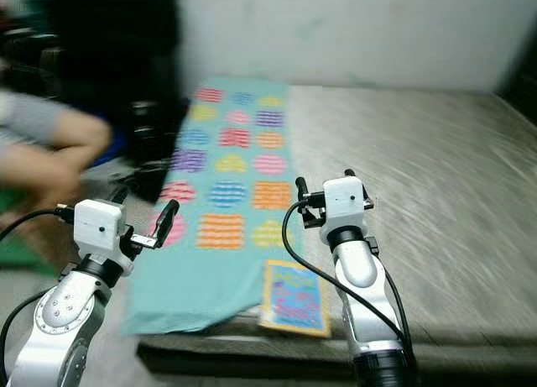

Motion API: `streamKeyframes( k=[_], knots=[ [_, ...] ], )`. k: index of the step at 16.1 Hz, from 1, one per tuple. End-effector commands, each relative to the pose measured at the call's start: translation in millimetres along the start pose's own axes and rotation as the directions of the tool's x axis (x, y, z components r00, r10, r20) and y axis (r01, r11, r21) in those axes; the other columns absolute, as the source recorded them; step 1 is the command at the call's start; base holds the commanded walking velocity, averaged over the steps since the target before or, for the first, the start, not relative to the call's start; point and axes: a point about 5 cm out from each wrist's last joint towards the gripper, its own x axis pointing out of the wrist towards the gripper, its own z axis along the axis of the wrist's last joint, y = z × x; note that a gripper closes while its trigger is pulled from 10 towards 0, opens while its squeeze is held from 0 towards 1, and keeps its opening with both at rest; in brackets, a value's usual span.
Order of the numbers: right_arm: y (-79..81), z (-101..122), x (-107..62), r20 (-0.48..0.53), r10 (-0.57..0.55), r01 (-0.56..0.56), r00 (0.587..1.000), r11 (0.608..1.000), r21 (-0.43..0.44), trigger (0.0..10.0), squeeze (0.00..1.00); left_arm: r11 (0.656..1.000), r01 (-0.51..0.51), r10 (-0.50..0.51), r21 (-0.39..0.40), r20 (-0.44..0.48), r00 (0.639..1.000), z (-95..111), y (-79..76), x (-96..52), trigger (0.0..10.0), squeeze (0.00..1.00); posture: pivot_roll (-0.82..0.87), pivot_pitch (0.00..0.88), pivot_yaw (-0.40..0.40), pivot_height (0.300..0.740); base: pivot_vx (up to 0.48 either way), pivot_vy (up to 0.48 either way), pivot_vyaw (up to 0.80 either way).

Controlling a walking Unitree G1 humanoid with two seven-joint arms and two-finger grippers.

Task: Clean up the room

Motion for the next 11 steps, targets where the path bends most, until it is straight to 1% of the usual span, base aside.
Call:
streamKeyframes(
  k=[1,3,6,11],
  knots=[
    [0.6,3.1,2.2,0.014,0.010,-0.009,1.000,1.000,-0.004,10.0,0.00,1.000,-0.004,0.004,0.007,-0.007,1.000,-1.2,1.6,-0.7,10.0,0.00,-0.01,0.006,-0.046,0.740,0.000,0.000,0.80],
    [0.8,3.2,2.6,0.014,0.011,-0.011,1.000,1.000,-0.004,10.0,0.00,1.000,0.002,-0.002,0.002,-0.006,1.000,-0.9,1.4,-0.4,10.0,0.00,-0.01,0.006,-0.046,0.740,0.000,-0.244,0.80],
    [1.2,2.8,2.3,0.015,0.013,-0.013,1.000,1.000,-0.003,10.0,0.00,1.000,0.005,-0.005,0.001,-0.006,1.000,-1.2,0.8,-0.7,10.0,0.00,-0.01,0.001,-0.046,0.740,0.000,-0.251,0.52],
    [1.8,2.7,2.9,0.015,0.012,-0.013,1.000,1.000,0.011,10.0,0.00,1.000,0.009,-0.009,-0.001,-0.003,1.000,-0.8,0.3,0.1,10.0,0.00,-0.01,0.000,-0.046,0.740,0.000,-0.253,0.00]
  ],
)
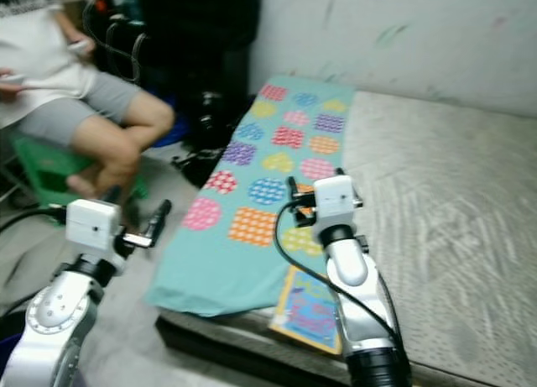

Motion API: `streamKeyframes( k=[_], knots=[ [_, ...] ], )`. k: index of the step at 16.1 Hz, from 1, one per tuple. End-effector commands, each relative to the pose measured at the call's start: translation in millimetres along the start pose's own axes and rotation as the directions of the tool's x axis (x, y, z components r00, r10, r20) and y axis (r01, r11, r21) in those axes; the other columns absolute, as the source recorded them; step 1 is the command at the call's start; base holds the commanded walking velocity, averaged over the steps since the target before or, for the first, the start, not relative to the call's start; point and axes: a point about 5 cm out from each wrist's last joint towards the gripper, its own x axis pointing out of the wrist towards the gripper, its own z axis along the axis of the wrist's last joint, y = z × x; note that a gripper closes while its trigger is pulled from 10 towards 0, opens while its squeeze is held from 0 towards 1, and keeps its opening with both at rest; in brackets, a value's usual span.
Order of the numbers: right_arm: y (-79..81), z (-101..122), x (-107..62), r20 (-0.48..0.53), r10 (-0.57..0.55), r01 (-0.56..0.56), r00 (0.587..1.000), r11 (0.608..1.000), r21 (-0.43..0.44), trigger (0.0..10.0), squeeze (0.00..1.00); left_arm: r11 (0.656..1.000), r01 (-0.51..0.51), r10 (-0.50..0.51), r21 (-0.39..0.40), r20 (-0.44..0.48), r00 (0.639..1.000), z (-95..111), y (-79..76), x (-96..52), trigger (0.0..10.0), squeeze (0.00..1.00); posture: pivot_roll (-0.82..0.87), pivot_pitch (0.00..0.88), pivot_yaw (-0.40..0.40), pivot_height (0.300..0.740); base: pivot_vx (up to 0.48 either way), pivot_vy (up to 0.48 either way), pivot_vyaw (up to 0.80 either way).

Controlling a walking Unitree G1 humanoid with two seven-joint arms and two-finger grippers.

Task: Clean up the room

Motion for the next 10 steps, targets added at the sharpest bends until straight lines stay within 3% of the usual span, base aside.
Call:
streamKeyframes(
  k=[1,10],
  knots=[
    [-7.7,0.4,0.1,0.005,-0.020,0.020,1.000,1.000,0.001,10.0,0.00,1.000,0.024,-0.024,-0.010,0.005,1.000,0.8,-5.5,1.5,10.0,0.00,-0.01,0.000,-0.046,0.740,0.000,-0.255,0.00],
    [-8.5,-0.9,0.4,-0.004,-0.027,0.027,1.000,1.000,0.015,10.0,0.00,1.000,0.024,-0.024,-0.015,0.002,1.000,-0.1,-7.7,1.0,10.0,0.00,-0.01,0.004,-0.048,0.740,0.000,-0.254,0.00]
  ],
)
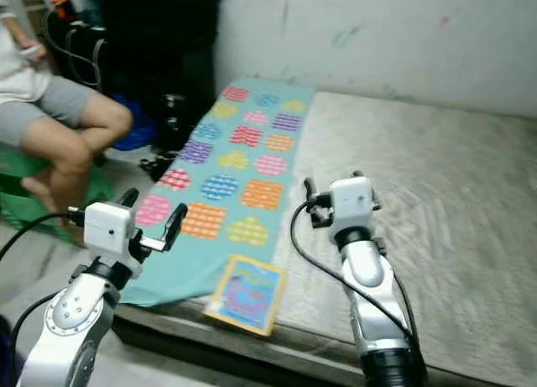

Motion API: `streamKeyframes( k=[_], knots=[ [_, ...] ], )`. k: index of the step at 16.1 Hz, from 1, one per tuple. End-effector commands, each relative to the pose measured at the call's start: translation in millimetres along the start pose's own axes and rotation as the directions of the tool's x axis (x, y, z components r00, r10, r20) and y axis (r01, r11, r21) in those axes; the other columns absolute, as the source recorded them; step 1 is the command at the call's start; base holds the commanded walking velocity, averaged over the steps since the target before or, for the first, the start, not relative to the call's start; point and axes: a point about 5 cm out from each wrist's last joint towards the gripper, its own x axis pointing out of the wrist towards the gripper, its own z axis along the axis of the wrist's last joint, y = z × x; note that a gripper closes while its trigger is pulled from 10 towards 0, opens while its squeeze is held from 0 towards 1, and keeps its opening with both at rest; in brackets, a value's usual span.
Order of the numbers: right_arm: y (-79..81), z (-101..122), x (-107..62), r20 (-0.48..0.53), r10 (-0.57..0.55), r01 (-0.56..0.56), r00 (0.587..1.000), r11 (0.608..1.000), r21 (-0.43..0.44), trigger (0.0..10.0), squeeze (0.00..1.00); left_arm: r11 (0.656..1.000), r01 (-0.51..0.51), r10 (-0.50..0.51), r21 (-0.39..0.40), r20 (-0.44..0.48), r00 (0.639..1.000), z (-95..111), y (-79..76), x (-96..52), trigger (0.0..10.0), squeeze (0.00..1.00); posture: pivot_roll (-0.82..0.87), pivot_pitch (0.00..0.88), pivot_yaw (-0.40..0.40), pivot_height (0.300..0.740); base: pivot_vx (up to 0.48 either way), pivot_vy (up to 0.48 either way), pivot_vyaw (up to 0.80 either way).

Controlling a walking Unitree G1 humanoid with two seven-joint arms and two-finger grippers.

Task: Clean up the room

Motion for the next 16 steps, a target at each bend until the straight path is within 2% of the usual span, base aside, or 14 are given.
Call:
streamKeyframes(
  k=[1,16],
  knots=[
    [7.5,5.2,2.6,0.019,0.025,-0.025,1.000,1.000,0.015,10.0,0.00,1.000,-0.011,0.011,0.009,-0.001,1.000,0.5,4.8,-1.7,10.0,0.00,-0.01,0.004,-0.048,0.740,0.000,-0.251,0.00],
    [7.1,4.0,3.3,0.018,0.021,-0.022,1.000,1.000,0.017,10.0,0.00,1.000,-0.016,0.016,0.007,-0.003,1.000,-0.5,4.9,-0.7,10.0,0.00,-0.01,0.001,-0.048,0.740,0.000,-0.233,0.00]
  ],
)
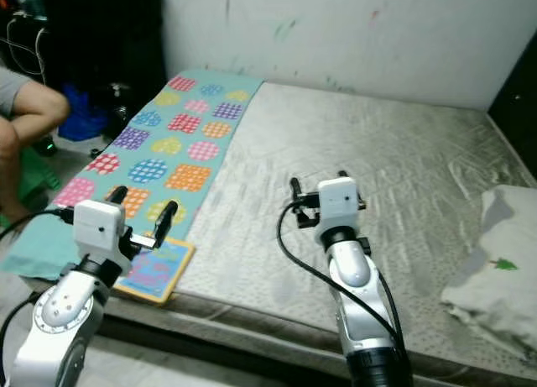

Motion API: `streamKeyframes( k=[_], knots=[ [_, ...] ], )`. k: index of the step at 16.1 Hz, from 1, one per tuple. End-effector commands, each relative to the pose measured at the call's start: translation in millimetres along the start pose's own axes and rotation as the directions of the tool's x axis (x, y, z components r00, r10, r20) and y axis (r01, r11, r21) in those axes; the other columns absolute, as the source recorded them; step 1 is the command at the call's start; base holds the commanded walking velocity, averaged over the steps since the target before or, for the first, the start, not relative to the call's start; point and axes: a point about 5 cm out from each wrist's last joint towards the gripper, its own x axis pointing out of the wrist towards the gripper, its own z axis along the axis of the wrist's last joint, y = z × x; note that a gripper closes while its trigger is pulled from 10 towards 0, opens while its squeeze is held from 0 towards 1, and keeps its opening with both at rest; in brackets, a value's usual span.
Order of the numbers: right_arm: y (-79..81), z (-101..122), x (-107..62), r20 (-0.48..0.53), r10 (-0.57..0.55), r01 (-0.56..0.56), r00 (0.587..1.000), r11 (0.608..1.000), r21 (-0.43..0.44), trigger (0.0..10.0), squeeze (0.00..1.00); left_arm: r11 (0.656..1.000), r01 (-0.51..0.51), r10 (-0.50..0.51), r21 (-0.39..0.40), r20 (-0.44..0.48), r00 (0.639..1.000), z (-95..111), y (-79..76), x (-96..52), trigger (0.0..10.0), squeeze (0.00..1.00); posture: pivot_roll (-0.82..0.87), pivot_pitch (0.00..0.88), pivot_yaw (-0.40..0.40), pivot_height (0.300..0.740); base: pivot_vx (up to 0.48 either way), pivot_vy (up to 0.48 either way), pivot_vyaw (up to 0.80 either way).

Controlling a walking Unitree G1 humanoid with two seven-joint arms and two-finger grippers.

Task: Clean up the room

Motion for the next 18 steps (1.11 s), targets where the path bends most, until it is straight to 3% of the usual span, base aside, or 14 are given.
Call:
streamKeyframes(
  k=[1,4,9,15,18],
  knots=[
    [-5.4,2.3,1.6,0.008,-0.013,0.013,1.000,1.000,0.000,10.0,0.00,1.000,0.006,-0.006,-0.002,-0.003,1.000,-1.1,-1.8,-0.4,10.0,0.00,-0.01,0.001,-0.048,0.740,0.000,-0.240,0.00],
    [-5.8,1.8,1.6,0.007,-0.013,0.013,1.000,1.000,0.000,10.0,0.00,1.000,-0.024,0.024,0.009,0.001,1.000,-1.4,2.4,0.1,10.0,0.00,-0.01,0.000,-0.051,0.740,0.000,0.000,-0.13],
    [-5.1,1.8,2.2,0.009,-0.008,0.008,1.000,1.000,0.000,10.0,0.00,1.000,0.022,-0.021,-0.013,0.033,0.999,2.1,-0.1,-0.2,10.0,0.00,-0.01,0.000,-0.051,0.740,0.000,0.000,0.00],
    [-5.0,1.4,2.7,0.011,-0.003,0.003,1.000,1.000,-0.004,10.0,0.00,0.999,0.029,-0.029,-0.020,0.037,0.999,1.9,-1.0,-0.7,10.0,0.00,-0.01,0.000,-0.054,0.740,0.000,0.000,-0.62],
    [-4.7,1.2,2.4,0.012,0.000,0.000,1.000,1.000,-0.006,10.0,0.00,1.000,-0.022,0.023,-0.012,0.025,0.999,0.3,1.6,1.5,10.0,0.00,-0.01,0.000,-0.054,0.740,0.000,0.000,0.00]
  ],
)
